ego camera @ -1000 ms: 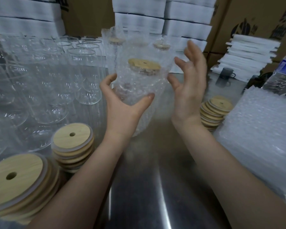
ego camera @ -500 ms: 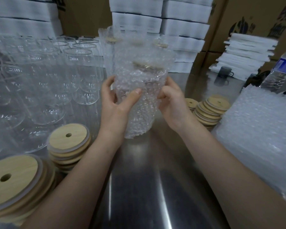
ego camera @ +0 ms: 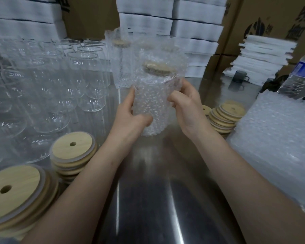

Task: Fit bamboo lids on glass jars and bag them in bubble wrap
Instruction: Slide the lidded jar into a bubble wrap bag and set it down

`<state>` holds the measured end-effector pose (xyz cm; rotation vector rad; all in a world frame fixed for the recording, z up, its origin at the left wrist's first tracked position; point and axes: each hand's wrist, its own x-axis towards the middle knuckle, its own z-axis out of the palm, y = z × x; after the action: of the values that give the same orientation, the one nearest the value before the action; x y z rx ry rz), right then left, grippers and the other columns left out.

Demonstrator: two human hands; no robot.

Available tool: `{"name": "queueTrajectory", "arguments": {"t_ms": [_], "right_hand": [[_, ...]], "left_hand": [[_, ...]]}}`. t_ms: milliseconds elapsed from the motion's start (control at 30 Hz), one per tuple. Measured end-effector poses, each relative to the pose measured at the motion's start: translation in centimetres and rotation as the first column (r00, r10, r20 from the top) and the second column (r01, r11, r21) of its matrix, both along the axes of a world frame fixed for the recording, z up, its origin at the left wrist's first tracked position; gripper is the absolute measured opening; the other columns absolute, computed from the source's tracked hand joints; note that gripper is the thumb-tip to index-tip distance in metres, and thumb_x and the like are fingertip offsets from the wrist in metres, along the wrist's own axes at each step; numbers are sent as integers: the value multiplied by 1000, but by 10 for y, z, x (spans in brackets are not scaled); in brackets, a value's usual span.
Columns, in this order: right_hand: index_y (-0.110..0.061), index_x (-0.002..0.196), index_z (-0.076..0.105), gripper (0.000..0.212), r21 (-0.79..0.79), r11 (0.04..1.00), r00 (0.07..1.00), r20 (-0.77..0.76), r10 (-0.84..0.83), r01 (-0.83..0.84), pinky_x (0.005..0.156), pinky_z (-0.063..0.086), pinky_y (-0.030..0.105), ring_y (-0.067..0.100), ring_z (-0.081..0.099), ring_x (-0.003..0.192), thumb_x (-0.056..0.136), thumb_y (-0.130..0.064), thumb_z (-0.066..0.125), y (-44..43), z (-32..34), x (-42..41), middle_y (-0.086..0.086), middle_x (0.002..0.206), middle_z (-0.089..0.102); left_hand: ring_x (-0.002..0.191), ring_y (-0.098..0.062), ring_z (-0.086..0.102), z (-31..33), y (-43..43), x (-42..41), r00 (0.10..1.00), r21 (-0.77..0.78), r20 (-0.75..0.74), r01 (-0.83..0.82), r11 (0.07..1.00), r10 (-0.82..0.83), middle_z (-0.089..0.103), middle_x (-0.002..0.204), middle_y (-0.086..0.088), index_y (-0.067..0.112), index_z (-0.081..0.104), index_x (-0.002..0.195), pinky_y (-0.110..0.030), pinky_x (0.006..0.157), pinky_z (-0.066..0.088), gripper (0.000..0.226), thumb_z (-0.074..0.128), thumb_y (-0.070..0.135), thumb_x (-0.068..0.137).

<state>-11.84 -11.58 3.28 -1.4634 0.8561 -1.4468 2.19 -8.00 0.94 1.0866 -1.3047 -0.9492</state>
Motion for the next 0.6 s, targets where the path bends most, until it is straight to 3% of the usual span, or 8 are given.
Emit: {"name": "queueTrajectory", "arguments": {"t_ms": [33, 100, 167, 267, 400, 600], "right_hand": [[1, 99, 55, 31, -2, 1000, 1000, 3, -6, 6, 76, 37, 40, 27, 44, 85, 69, -3, 51, 0, 0, 0, 12, 91, 47], [5, 105, 54, 37, -3, 1000, 1000, 13, -11, 11, 80, 40, 42, 28, 48, 90, 69, -4, 52, -1, 1, -1, 13, 95, 50], [-3, 112, 55, 41, -4, 1000, 999, 40, 5, -5, 85, 48, 40, 29, 56, 97, 70, -5, 54, -2, 1, -2, 13, 100, 57], [-11, 125, 53, 55, -17, 1000, 998, 68, 15, -13, 87, 53, 34, 23, 60, 105, 71, -6, 55, -3, 1, -3, 5, 108, 62], [-9, 132, 49, 61, -30, 1000, 1000, 23, -1, 2, 93, 51, 36, 24, 59, 110, 71, -10, 57, -2, 0, -2, 3, 110, 62], [-6, 137, 47, 63, -45, 999, 1000, 14, -1, 2, 80, 49, 20, 12, 61, 102, 75, -12, 57, -1, 2, -2, 2, 111, 61]], "left_hand": [[81, 7, 64, -3, -1, 1, 998, 12, 63, -8, 1000, 7, 69, 96, 22, 30, 39, 144, -17, 65, 54, 85, 55, -15, 74], [108, -10, 63, -5, -3, 1, 984, 32, 180, -20, 999, 13, 59, 124, 1, 33, 22, 154, -31, 88, 56, 100, 57, -17, 75], [119, -25, 56, -6, -5, 1, 962, 29, 272, -41, 999, 31, 49, 135, -10, 40, 14, 154, -42, 101, 49, 105, 63, -12, 77], [112, -28, 59, -10, -5, 0, 930, -34, 356, -81, 996, 88, 52, 130, -11, 38, 13, 155, -44, 101, 48, 101, 67, -2, 80], [106, -25, 58, -14, -4, 1, 891, -97, 415, -158, 983, 184, 58, 119, -7, 37, 16, 154, -42, 97, 49, 95, 67, 3, 81], [91, -22, 63, -13, -2, -1, 900, -120, 342, -243, 963, 270, 65, 102, -5, 28, 30, 152, -35, 86, 52, 85, 61, -4, 80]]}}
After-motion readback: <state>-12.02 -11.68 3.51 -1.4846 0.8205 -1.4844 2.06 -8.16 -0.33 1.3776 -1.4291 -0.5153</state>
